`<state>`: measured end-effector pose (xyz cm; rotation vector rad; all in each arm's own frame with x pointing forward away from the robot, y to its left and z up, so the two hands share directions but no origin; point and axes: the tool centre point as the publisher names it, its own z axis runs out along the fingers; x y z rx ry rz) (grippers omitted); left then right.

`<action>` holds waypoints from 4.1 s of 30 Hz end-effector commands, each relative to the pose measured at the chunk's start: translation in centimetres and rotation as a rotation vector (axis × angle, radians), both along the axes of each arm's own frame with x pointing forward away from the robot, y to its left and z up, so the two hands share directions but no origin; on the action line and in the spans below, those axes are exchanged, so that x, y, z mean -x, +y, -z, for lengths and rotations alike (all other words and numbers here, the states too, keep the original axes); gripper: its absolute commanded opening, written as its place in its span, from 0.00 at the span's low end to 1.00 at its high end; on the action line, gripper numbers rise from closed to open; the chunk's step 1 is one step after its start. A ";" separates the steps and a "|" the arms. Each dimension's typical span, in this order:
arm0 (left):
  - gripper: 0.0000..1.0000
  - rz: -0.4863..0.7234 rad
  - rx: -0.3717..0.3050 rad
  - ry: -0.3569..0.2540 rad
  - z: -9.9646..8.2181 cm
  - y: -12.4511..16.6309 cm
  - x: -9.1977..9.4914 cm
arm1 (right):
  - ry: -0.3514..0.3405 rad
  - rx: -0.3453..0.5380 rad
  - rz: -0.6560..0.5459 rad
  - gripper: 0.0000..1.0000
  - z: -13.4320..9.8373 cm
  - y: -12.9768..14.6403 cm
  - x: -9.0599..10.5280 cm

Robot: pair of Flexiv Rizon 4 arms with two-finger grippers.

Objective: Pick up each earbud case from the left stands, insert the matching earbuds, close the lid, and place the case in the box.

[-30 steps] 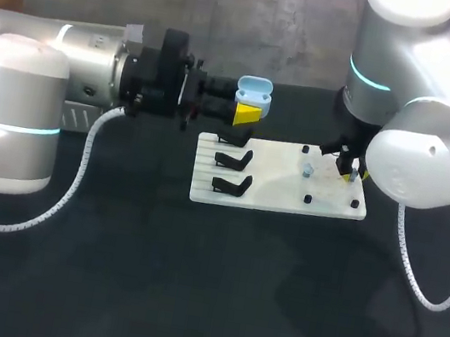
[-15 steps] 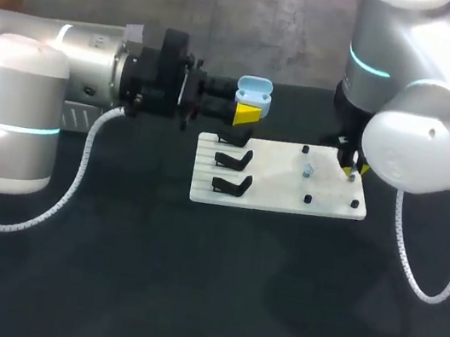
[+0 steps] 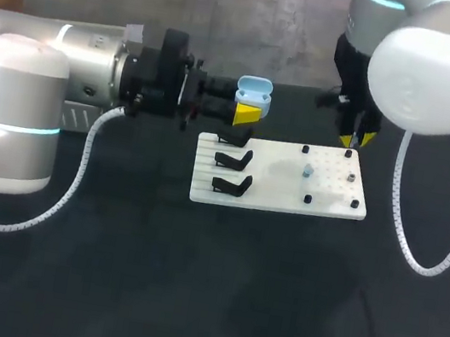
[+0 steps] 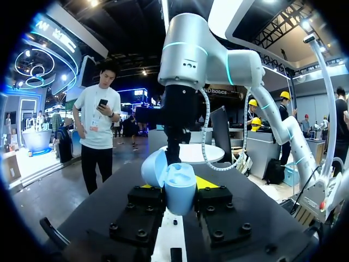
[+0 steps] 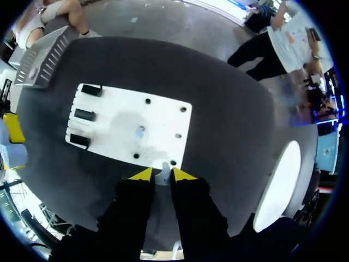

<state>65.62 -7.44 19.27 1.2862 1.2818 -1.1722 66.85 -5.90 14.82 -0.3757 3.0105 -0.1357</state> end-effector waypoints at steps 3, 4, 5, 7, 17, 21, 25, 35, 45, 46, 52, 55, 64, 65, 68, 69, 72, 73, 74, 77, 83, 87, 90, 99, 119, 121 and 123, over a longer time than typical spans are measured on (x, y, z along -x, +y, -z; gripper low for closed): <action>0.00 -0.002 0.005 -0.004 0.1 0.0 0.1 | -0.047 -0.023 0.016 0.00 -3.4 0.6 2.2; 0.00 -0.002 0.005 -0.004 0.1 0.0 0.1 | -0.047 -0.023 0.016 0.00 -3.4 0.6 2.2; 0.00 -0.002 0.005 -0.004 0.1 0.0 0.1 | -0.047 -0.023 0.016 0.00 -3.4 0.6 2.2; 0.00 -0.002 0.005 -0.004 0.1 0.0 0.1 | -0.047 -0.023 0.016 0.00 -3.4 0.6 2.2; 0.00 -0.002 0.005 -0.004 0.1 0.0 0.1 | -0.047 -0.023 0.016 0.00 -3.4 0.6 2.2; 0.00 -0.002 0.005 -0.004 0.1 0.0 0.1 | -0.047 -0.023 0.016 0.00 -3.4 0.6 2.2; 0.00 -0.002 0.005 -0.004 0.1 0.0 0.1 | -0.057 -0.013 0.208 0.00 -3.4 1.2 2.7; 0.00 -0.002 0.005 -0.004 0.1 0.0 0.1 | -0.087 -0.089 0.659 0.00 -4.8 4.2 3.3; 0.00 -0.002 0.005 -0.004 0.1 0.0 0.1 | -0.090 -0.068 0.753 0.00 -5.2 5.3 3.7; 0.00 -0.002 0.005 -0.004 0.1 0.0 0.1 | -0.090 -0.068 0.753 0.00 -5.2 5.3 3.7; 0.00 -0.002 0.005 -0.004 0.1 0.0 0.1 | -0.090 -0.068 0.753 0.00 -5.2 5.3 3.7; 0.00 -0.002 0.005 -0.004 0.1 0.0 0.1 | -0.076 -0.077 0.760 0.00 -5.6 6.1 3.3; 0.00 -0.002 0.005 -0.004 0.1 0.0 0.1 | -0.063 -0.114 0.808 0.00 -9.4 9.6 2.7; 0.00 -0.002 0.005 -0.004 0.1 0.0 0.1 | -0.068 -0.121 0.798 0.00 -9.8 10.0 2.6; 0.00 -0.002 0.005 -0.004 0.1 0.0 0.1 | -0.095 -0.128 0.769 0.00 -11.1 11.3 2.3; 0.00 -0.002 0.005 -0.004 0.1 0.0 0.1 | -0.093 -0.135 0.764 0.00 -11.4 11.5 2.3; 0.00 -0.002 0.005 -0.004 0.1 0.0 0.1 | -0.096 -0.144 0.737 0.00 -12.1 12.4 2.3; 0.00 -0.002 0.005 -0.004 0.1 0.0 0.1 | -0.093 -0.145 0.729 0.00 -12.3 12.7 2.3; 0.00 -0.002 0.005 -0.004 0.1 0.0 0.1 | -0.088 -0.148 0.721 0.00 -12.3 13.0 2.3; 0.00 -0.002 0.005 -0.004 0.1 0.0 0.1 | -0.083 -0.152 0.710 0.00 -12.5 13.5 2.5; 0.00 -0.002 0.005 -0.004 0.1 0.0 0.1 | -0.073 -0.166 0.673 0.00 -12.2 14.8 3.1; 0.00 -0.002 0.005 -0.004 0.1 0.0 0.1 | -0.070 -0.161 0.659 0.00 -11.2 15.2 3.2; 0.00 -0.002 0.005 -0.004 0.1 0.0 0.1 | -0.055 -0.160 0.673 0.00 -10.4 15.3 3.1; 0.00 -0.002 0.005 -0.004 0.1 0.0 0.1 | -0.052 -0.170 0.680 0.00 -10.1 15.5 2.9; 0.00 -0.002 0.005 -0.004 0.1 0.0 0.1 | -0.049 -0.175 0.687 0.00 -9.6 15.3 2.2; 0.00 -0.002 0.005 -0.004 0.1 0.0 0.1 | -0.046 -0.175 0.685 0.00 -9.6 15.3 2.2; 0.00 -0.002 0.005 -0.004 0.1 0.0 0.1 | -0.044 -0.176 0.686 0.00 -9.4 15.2 2.2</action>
